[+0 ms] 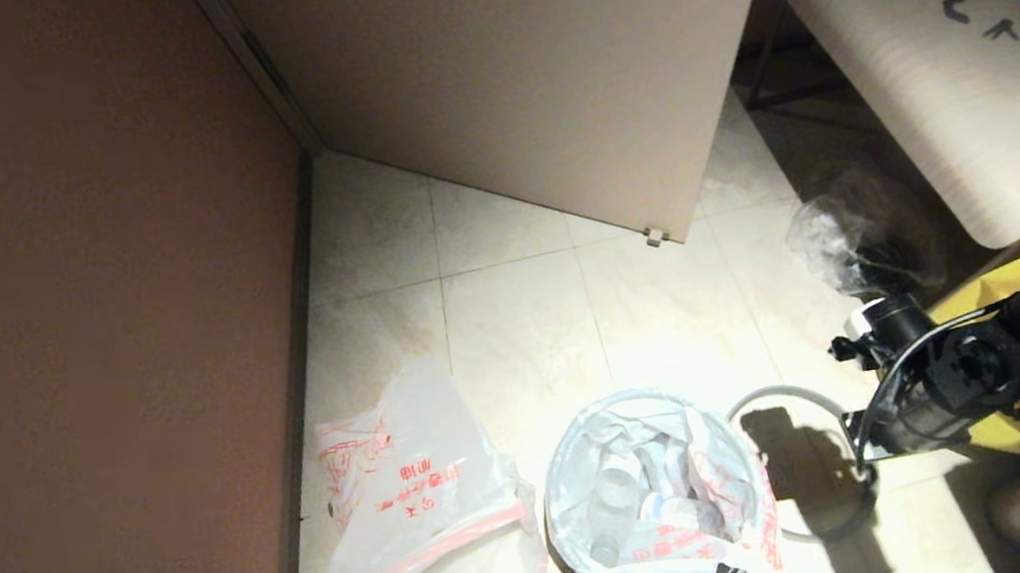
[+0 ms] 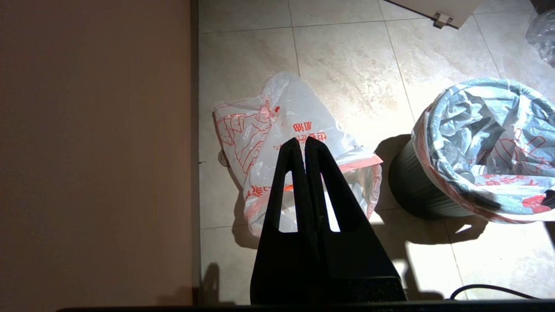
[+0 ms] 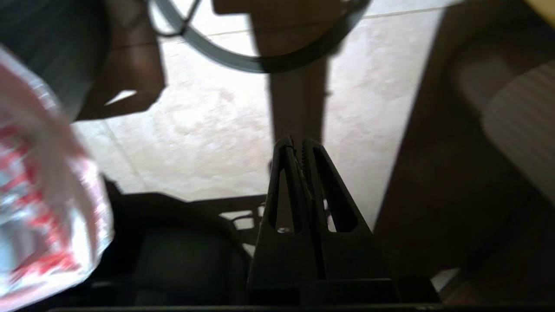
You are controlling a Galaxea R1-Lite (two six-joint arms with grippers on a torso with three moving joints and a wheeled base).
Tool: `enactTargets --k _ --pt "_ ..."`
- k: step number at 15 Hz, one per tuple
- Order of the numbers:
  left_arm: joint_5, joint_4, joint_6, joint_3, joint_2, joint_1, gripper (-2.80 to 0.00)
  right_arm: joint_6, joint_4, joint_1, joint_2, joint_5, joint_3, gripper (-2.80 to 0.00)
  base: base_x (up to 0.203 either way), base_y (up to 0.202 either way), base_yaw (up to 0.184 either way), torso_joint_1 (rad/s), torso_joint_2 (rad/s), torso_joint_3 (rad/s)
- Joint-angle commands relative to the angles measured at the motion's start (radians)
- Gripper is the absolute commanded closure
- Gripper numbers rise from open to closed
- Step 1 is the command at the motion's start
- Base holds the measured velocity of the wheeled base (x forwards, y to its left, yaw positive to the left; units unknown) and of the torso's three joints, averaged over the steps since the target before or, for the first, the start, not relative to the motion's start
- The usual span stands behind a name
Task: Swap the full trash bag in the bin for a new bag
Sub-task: Place the trash bag on the floor
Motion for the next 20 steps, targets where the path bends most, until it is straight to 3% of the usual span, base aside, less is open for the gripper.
enactTargets --k 1,6,8,10,13,16,17,20 --pt "0.000 0.000 0.000 0.002 0.001 0.000 0.00 0.011 -0.001 0.037 -0.038 0.010 0.019 0.00 0.000 0.000 0.000 0.000 0.00 0.000" --pt "0.000 0.000 0.000 0.002 0.001 0.000 0.00 0.026 -0.001 0.055 -0.062 0.012 0.043 0.00 0.000 0.000 0.000 0.000 0.00 0.000" --pt "0.000 0.000 0.000 0.002 0.001 0.000 0.00 0.102 0.003 0.053 -0.069 0.018 0.051 0.00 0.000 0.000 0.000 0.000 0.00 0.000" --pt "0.000 0.000 0.000 0.002 0.001 0.000 0.00 0.115 -0.001 0.058 -0.054 0.029 0.053 0.00 0.000 0.000 0.000 0.000 0.00 0.000" --pt "0.000 0.000 0.000 0.002 0.001 0.000 0.00 0.186 0.006 0.090 -0.038 0.126 0.049 0.00 0.000 0.000 0.000 0.000 0.00 0.000" --pt "0.000 0.000 0.000 0.002 0.001 0.000 0.00 0.267 0.015 0.141 -0.008 0.138 0.064 0.00 0.000 0.000 0.000 0.000 0.00 0.000" --pt "0.000 0.000 0.000 0.002 0.001 0.000 0.00 0.279 0.022 0.150 -0.001 0.137 0.074 -2.80 0.000 0.000 0.000 0.000 0.00 0.000" --pt "0.000 0.000 0.000 0.002 0.001 0.000 0.00 0.398 0.079 0.194 0.003 0.134 0.108 -2.80 0.000 0.000 0.000 0.000 0.00 0.000"
